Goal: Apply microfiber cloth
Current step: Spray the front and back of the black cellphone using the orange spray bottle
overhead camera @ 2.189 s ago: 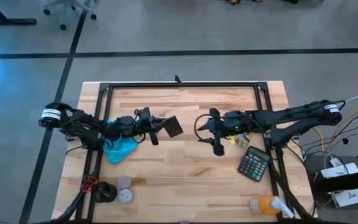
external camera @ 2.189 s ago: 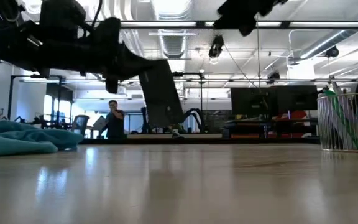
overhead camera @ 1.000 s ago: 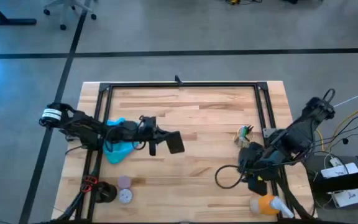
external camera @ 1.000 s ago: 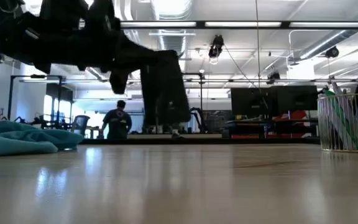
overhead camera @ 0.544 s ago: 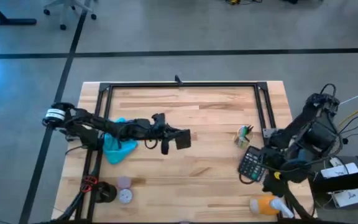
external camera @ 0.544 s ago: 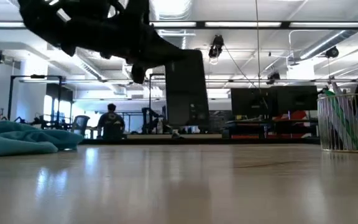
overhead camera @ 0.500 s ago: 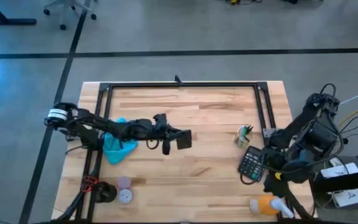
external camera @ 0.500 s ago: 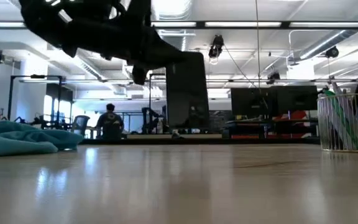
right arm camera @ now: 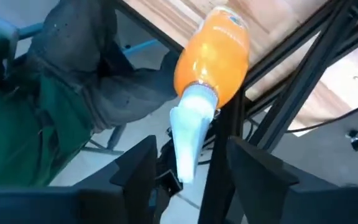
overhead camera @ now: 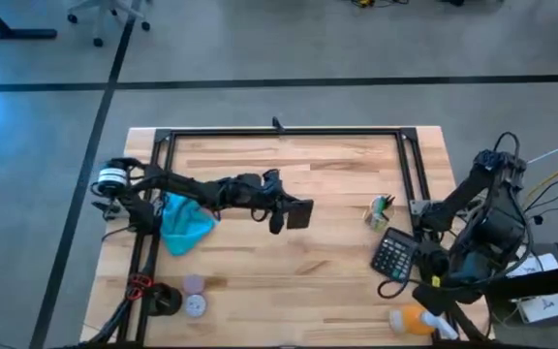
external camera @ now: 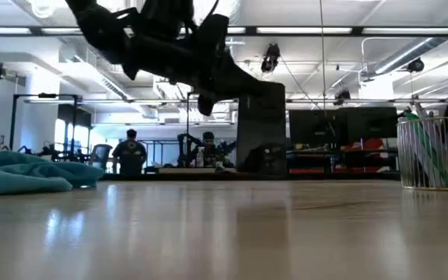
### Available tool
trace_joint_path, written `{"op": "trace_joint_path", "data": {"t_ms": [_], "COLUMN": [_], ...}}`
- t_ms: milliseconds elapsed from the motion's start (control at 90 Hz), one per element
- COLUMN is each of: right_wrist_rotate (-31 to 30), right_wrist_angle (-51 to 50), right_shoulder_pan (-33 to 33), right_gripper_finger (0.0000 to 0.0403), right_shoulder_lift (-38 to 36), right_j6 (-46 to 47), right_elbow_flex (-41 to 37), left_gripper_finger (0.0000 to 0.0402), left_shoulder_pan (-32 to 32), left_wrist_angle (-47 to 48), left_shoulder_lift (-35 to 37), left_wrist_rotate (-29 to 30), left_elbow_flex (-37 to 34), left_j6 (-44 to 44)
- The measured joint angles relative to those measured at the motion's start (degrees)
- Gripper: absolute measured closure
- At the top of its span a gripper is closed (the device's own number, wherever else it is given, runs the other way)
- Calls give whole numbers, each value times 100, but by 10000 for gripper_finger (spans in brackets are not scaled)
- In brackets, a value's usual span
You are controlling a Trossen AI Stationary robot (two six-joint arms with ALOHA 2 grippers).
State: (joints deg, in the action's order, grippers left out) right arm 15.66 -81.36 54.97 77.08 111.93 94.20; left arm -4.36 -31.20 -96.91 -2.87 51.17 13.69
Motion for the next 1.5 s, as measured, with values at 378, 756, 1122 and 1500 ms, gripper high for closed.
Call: {"op": "trace_joint_path", "data": {"t_ms": [378, 756, 1122, 1500], "right_wrist_rotate": [121, 490, 692, 575], "right_wrist_angle": [-26, 90, 58, -451], "right_shoulder_pan": [32, 158, 190, 49], "right_gripper_finger": [114, 158, 258, 326], "right_shoulder_lift": [422, 837, 1265, 1268], "right_j6": [-750, -764, -1815, -3408], "right_elbow_flex": [-64, -71, -80, 90], "left_gripper_finger": [390, 390, 390, 390], "left_shoulder_pan": [-15, 35, 282, 204], "left_wrist_angle": [209, 196, -325, -555], "left_shoulder_lift": [-12, -3, 24, 859], "left_wrist_rotate": [-261, -547, -946, -1352], "left_elbow_flex": [132, 128, -315, -1221], "left_j6": [-223, -55, 233, 363]}}
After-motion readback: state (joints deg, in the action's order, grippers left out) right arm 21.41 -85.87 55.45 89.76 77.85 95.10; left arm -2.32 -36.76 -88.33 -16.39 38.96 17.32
